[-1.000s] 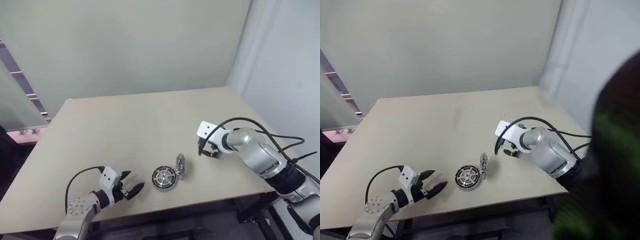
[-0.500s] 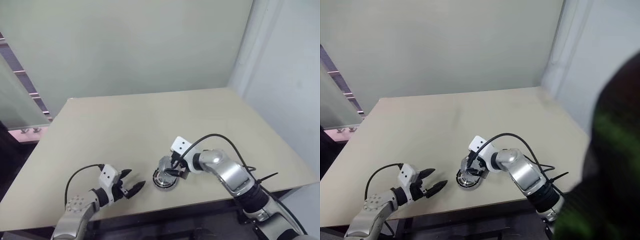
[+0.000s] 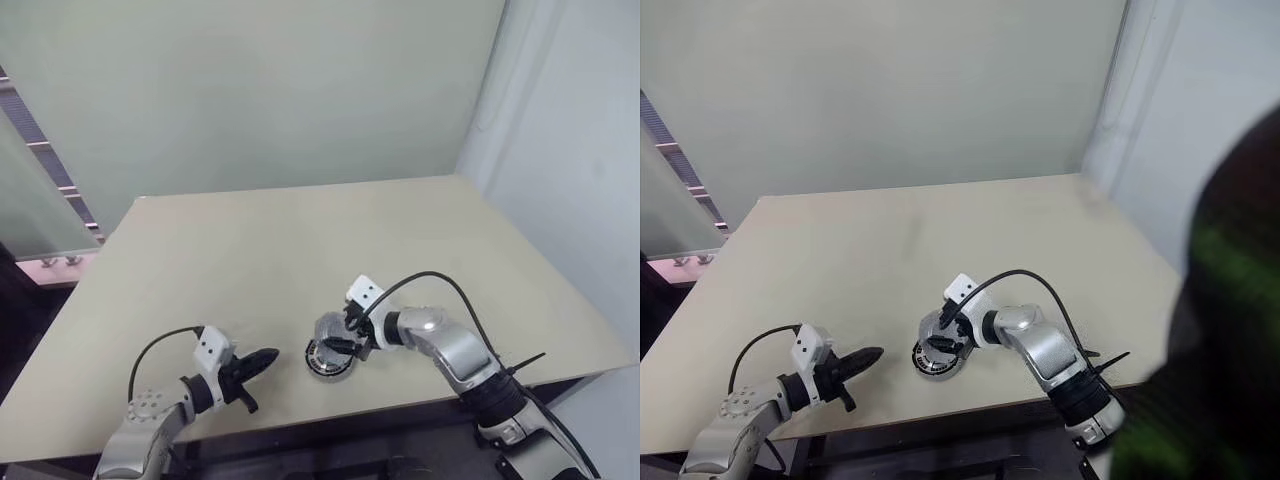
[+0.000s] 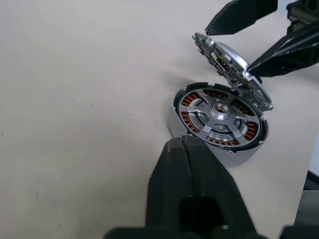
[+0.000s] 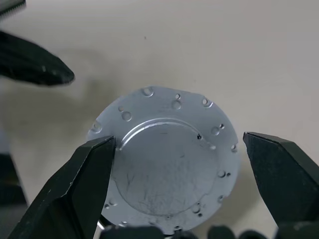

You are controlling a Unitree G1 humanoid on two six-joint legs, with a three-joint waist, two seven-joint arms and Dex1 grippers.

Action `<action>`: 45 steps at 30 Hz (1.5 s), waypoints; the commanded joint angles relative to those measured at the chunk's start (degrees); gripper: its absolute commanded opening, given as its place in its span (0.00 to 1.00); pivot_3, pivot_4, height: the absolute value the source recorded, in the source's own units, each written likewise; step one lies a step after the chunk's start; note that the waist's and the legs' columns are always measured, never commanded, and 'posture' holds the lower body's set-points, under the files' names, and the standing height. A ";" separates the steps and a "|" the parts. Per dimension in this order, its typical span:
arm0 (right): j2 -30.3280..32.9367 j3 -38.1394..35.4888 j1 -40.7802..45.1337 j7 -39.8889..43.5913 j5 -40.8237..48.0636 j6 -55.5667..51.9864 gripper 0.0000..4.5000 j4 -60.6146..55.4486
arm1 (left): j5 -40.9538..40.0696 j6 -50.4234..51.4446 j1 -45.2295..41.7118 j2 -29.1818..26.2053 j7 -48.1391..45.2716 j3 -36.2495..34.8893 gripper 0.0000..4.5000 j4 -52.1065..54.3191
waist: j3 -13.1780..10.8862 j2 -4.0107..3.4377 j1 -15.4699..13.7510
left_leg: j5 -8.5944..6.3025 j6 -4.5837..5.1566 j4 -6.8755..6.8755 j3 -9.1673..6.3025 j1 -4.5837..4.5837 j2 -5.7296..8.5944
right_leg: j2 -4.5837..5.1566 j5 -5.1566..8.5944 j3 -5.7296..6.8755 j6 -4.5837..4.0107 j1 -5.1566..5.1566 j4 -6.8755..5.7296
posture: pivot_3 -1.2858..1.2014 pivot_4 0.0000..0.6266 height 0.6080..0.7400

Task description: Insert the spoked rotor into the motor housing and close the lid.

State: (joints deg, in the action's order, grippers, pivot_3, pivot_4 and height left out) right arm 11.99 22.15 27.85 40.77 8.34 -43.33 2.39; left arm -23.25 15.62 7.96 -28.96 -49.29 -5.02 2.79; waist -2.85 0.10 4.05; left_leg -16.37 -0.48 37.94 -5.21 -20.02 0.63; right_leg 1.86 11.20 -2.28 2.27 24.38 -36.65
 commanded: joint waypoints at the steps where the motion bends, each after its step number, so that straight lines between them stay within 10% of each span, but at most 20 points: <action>1: -1.16 -3.35 -0.86 1.32 3.26 1.45 1.00 1.46 | -0.72 -0.50 -1.18 -0.61 -0.43 -0.80 0.01 2.18 | 0.00 0.01 0.01 | 0.00 0.00 -0.01 0.00 0.00 0.00 | -0.01 0.00 0.00 0.00 0.00 0.00 | 0.52 0.00 1.00; 20: -5.88 -2.51 -3.04 3.46 2.99 12.18 1.00 9.90 | 0.06 -1.22 -2.01 -1.08 -0.74 -0.85 0.01 1.03 | 0.00 0.00 0.04 | 0.00 0.00 -0.01 0.08 0.11 -0.04 | -0.04 -0.03 -0.05 -0.04 -0.04 -0.04 | 0.52 0.00 1.00; 25: -5.44 -1.46 -2.86 4.65 2.32 12.53 0.72 10.01 | 0.21 -1.34 -1.78 -1.14 -0.78 -0.94 0.00 1.12 | 0.00 0.00 0.04 | 0.00 0.00 -0.01 0.08 0.12 -0.04 | -0.05 -0.04 -0.06 -0.05 -0.05 -0.05 | 0.52 0.00 1.00; 45: -7.61 8.10 -0.43 -3.94 -7.72 -1.34 0.73 5.97 | 0.73 -1.41 -1.67 -0.73 -1.03 -0.03 0.00 1.19 | 0.04 0.01 0.05 | 0.00 -0.01 -0.02 0.09 0.22 -0.04 | -0.05 -0.05 -0.08 -0.08 -0.11 -0.07 | 0.52 0.00 1.00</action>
State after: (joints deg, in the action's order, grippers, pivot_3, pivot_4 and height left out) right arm 4.97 29.07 27.26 37.45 1.04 -42.88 8.48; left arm -22.44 15.07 6.83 -29.39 -50.08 -4.92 2.78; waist -2.81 0.11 4.09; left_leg -16.37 -0.49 37.92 -5.12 -19.80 0.59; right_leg 1.81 11.14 -2.35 2.19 24.26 -36.72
